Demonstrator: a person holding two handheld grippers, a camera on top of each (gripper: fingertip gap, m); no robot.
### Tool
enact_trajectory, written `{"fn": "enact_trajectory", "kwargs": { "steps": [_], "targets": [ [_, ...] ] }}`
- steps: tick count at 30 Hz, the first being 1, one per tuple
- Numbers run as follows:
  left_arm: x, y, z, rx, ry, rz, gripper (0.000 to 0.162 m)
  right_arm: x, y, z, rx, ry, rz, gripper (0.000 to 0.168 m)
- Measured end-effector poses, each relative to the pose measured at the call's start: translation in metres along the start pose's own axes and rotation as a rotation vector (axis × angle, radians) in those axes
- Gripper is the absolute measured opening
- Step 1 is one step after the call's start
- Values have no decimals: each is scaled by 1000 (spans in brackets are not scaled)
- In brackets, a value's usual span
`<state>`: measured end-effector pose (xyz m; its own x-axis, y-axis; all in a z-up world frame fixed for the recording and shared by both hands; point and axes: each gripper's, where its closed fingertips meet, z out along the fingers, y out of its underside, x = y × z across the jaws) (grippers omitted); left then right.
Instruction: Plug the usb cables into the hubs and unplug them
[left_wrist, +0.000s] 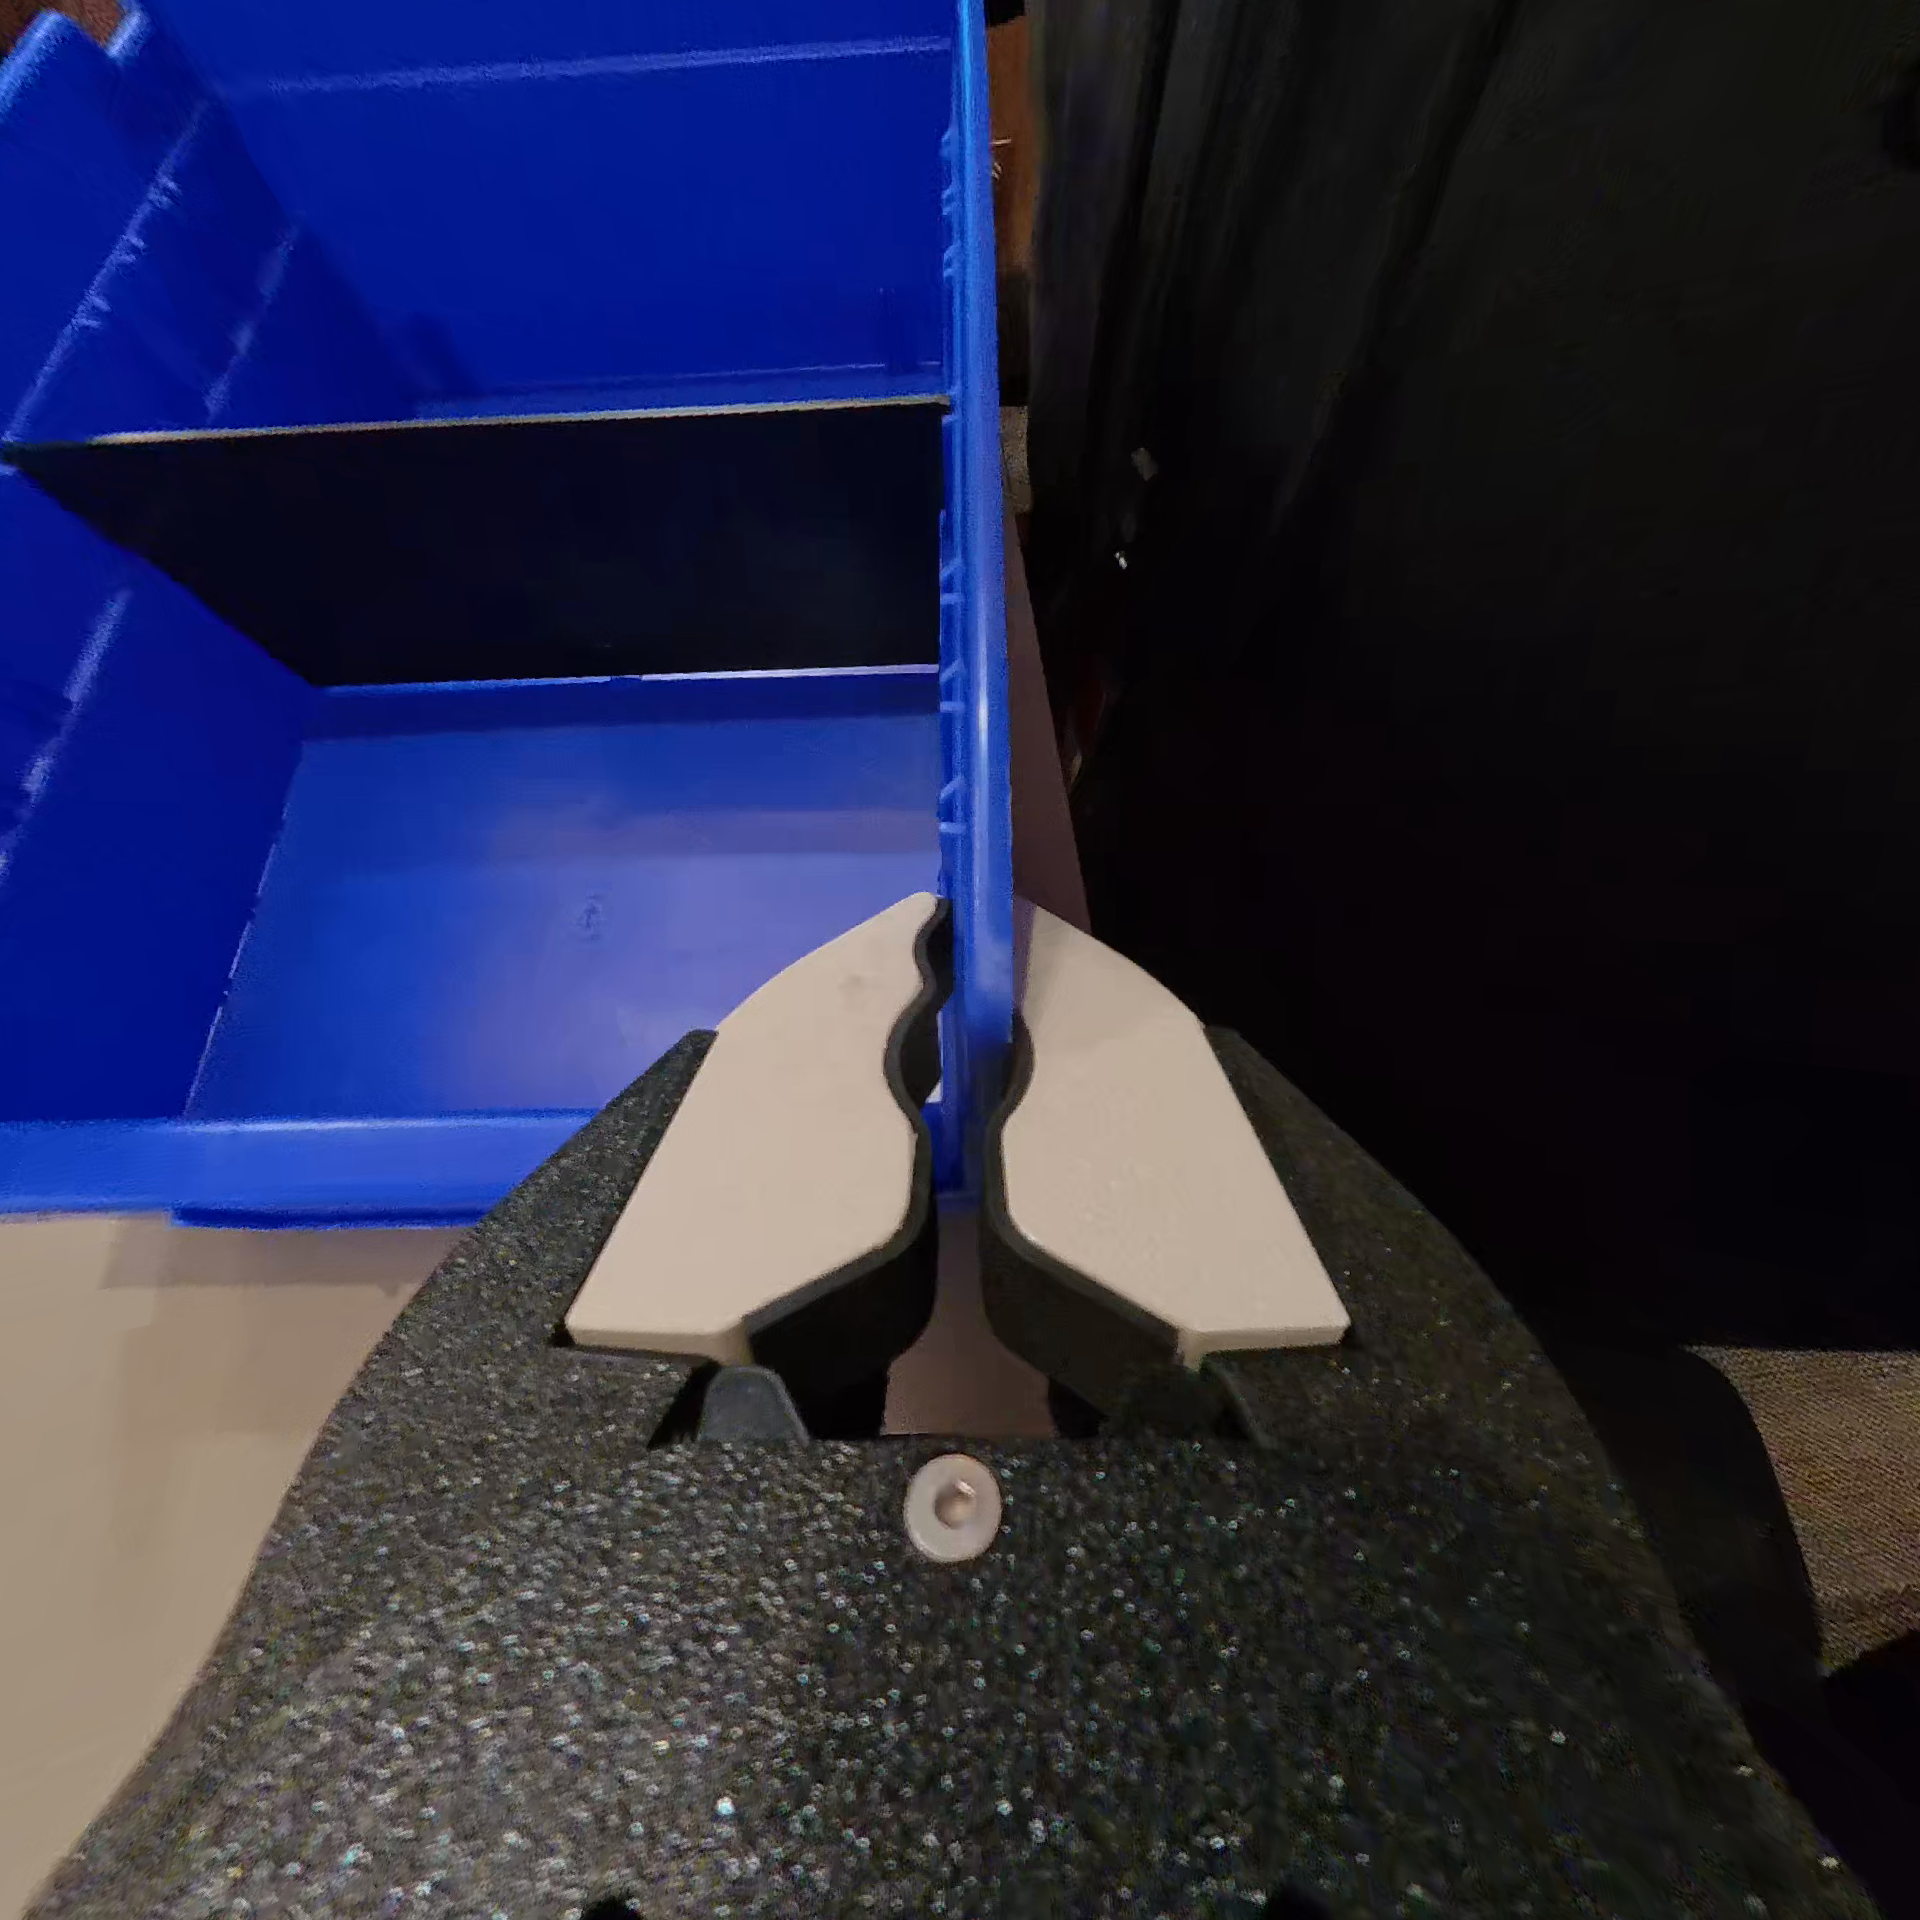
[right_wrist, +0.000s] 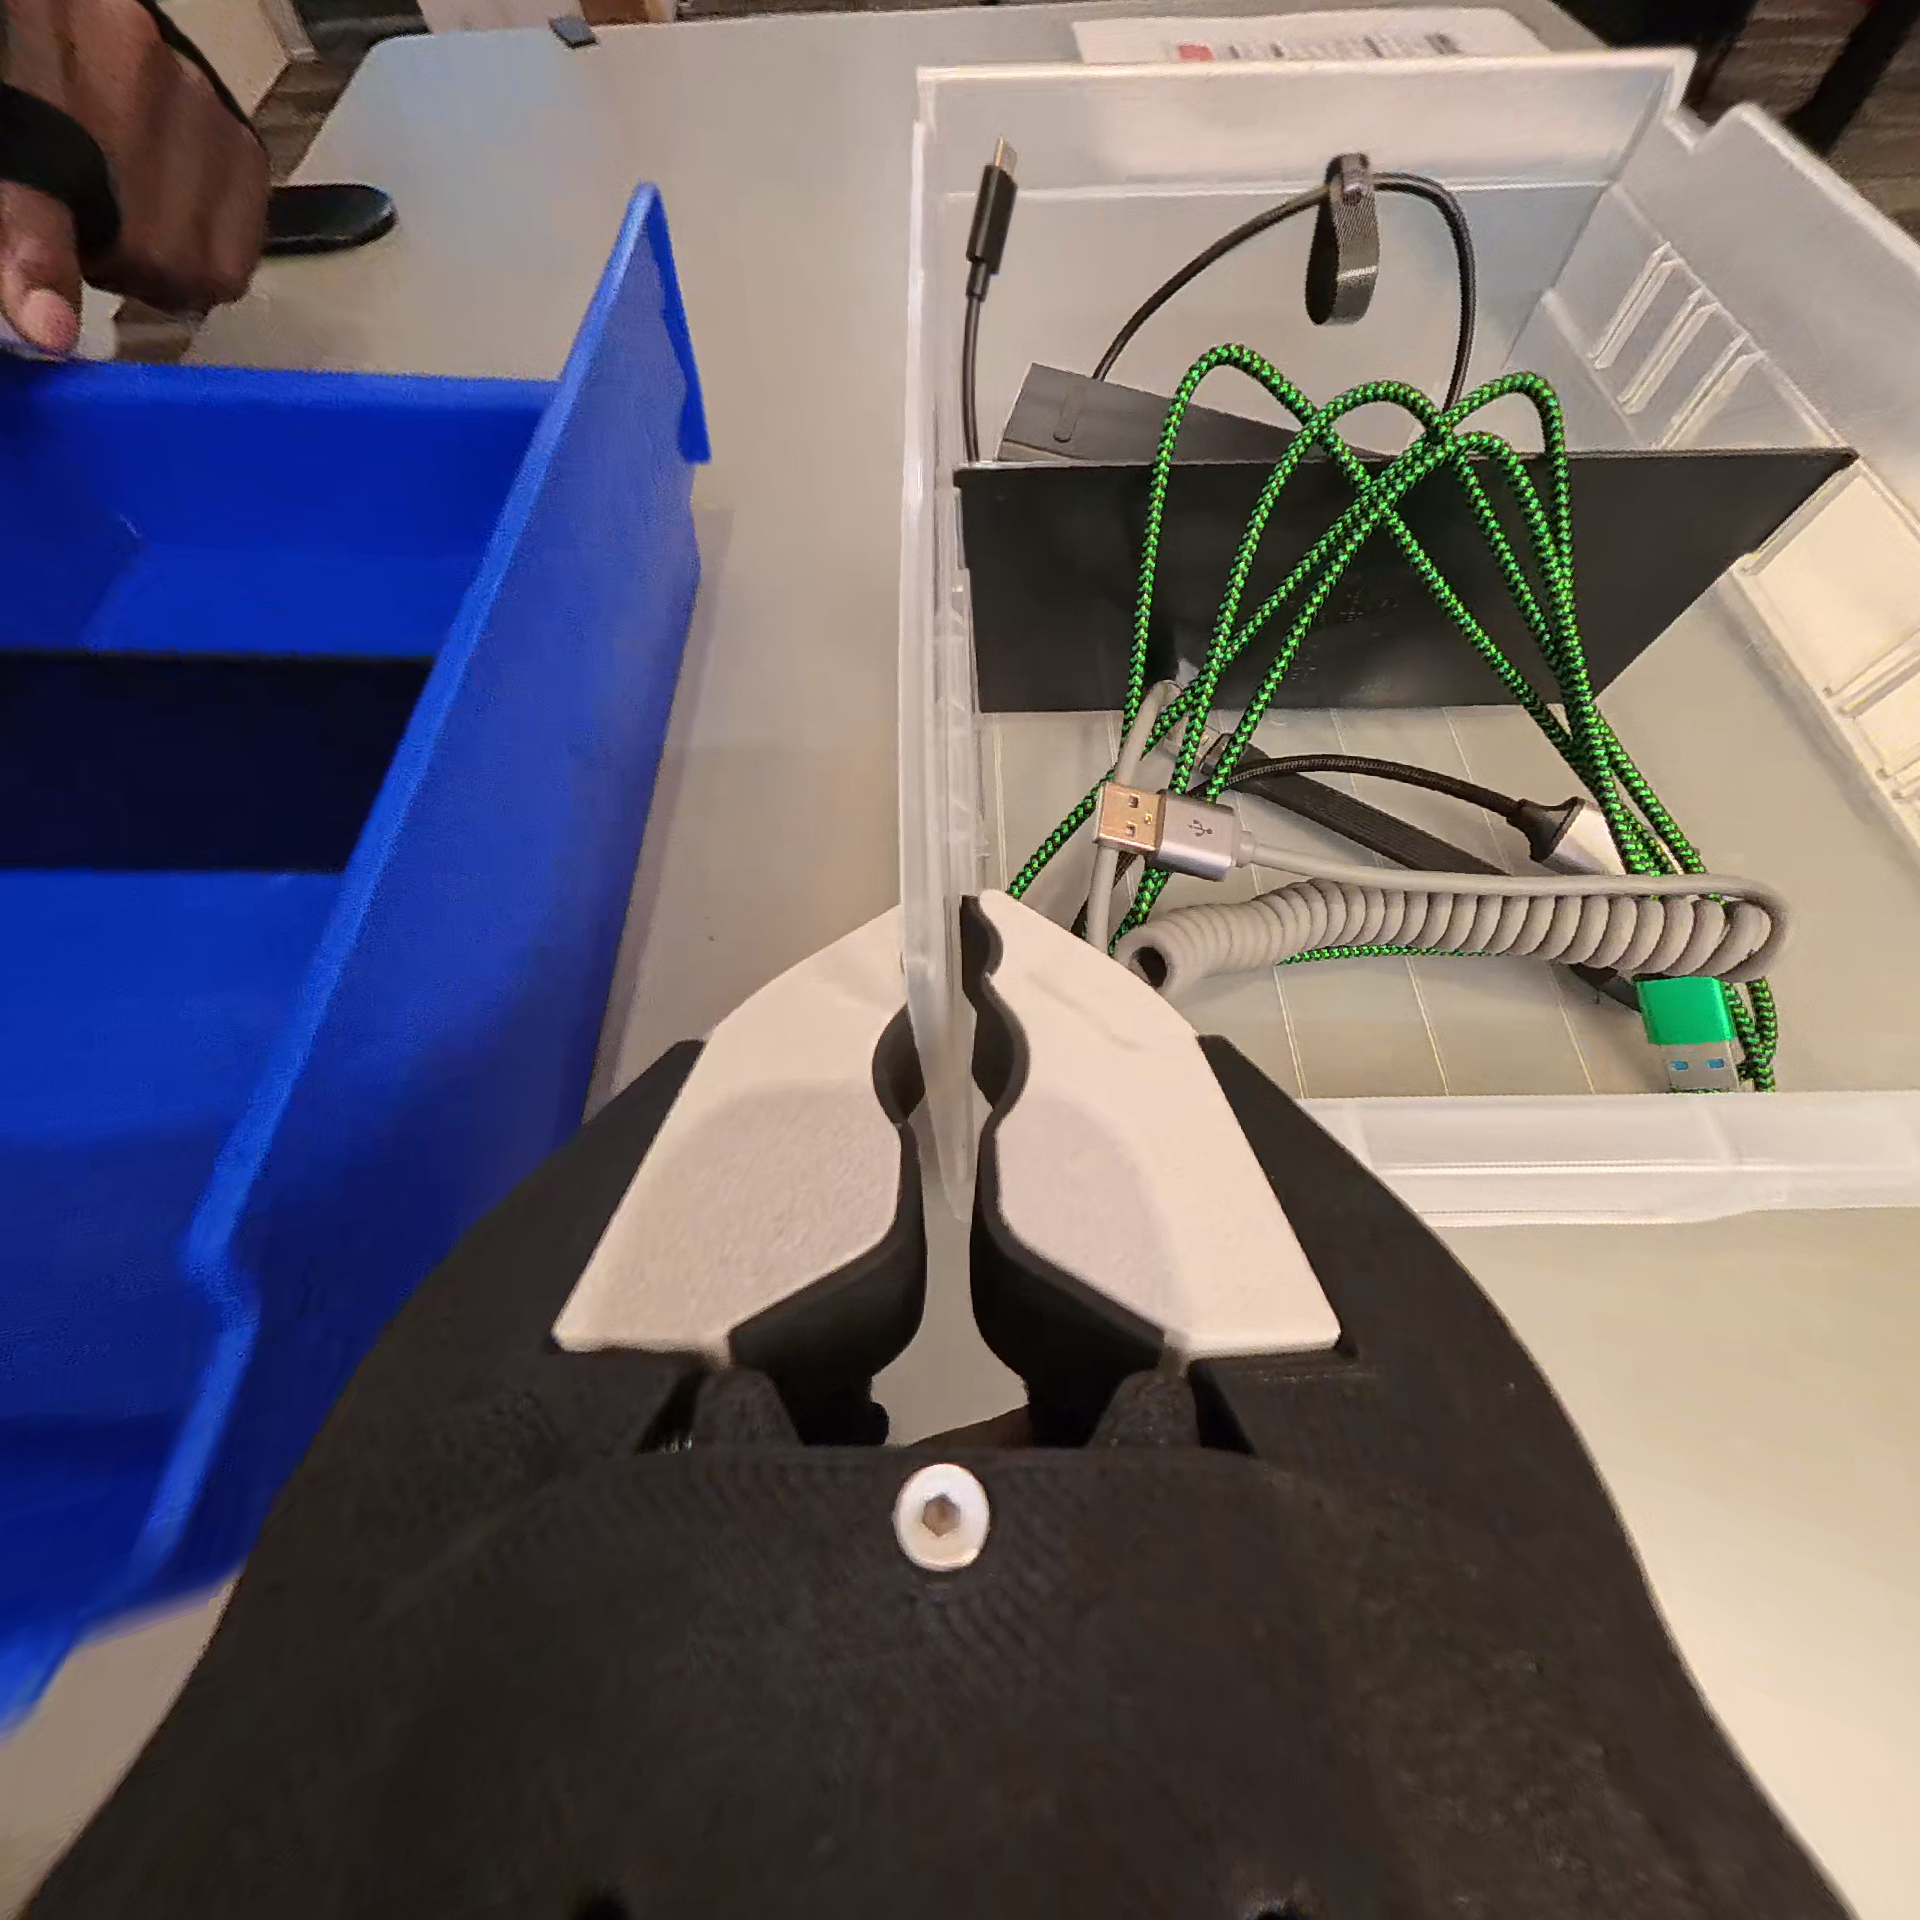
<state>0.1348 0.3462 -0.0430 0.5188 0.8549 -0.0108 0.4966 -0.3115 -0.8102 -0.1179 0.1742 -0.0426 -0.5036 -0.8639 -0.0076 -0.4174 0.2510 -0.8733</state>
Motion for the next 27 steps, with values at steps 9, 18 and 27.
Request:
{"fn": "enact_trajectory", "kwargs": {
  "steps": [9, 18, 27],
  "targets": [
    [2, -23, -11, 172, 27, -135, 38, -5, -38, 4, 93, -49, 23, 19],
    [-196, -6, -136, 224, -630, -638, 55, -5, -33, -83, -46, 215, 338, 37],
    [-327, 40, -137, 7, -644, -972, 85, -121, -1, -124, -23, 318, 741, 76]
  ]
}}
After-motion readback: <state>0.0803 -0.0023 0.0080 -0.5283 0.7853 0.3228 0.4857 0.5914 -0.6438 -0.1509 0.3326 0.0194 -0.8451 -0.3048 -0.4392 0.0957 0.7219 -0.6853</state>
